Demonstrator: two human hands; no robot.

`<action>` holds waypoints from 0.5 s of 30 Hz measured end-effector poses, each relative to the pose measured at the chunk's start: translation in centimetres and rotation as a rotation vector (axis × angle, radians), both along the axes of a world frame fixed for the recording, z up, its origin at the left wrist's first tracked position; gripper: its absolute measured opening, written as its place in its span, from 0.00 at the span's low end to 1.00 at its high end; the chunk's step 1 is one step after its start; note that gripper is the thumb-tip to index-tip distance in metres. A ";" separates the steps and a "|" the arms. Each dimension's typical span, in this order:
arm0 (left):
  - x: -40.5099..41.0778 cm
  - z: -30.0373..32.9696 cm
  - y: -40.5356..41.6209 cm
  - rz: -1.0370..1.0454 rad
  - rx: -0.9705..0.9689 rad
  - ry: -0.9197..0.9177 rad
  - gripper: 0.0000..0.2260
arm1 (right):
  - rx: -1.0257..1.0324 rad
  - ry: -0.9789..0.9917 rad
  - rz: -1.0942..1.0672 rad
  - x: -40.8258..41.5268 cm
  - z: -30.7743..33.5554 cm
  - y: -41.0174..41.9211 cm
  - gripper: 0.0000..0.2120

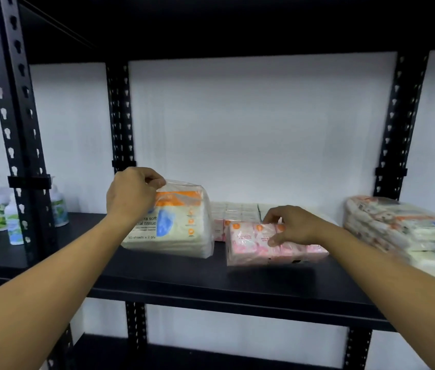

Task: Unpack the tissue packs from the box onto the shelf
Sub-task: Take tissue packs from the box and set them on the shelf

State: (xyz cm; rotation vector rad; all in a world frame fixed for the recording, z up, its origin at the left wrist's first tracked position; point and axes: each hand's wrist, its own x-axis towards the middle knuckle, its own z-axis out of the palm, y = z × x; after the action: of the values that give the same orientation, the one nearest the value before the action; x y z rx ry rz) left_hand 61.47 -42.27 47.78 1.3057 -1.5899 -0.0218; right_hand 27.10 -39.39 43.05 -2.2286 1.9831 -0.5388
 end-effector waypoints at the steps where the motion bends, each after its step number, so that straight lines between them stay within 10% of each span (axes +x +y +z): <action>1: 0.2 0.0 -0.1 0.005 -0.008 0.016 0.06 | -0.095 0.019 -0.020 0.8 -0.5 -0.2 0.23; 15: 5.5 -2.1 -1.9 0.128 -0.002 0.043 0.06 | -0.521 0.372 -0.093 11.1 -6.7 -6.2 0.20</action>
State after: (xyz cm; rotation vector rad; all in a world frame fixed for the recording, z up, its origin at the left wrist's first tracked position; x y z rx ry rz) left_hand 67.00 -44.17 45.70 1.3945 -1.4668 0.0307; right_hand 38.19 -45.61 36.38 -2.7144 2.3509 -0.7769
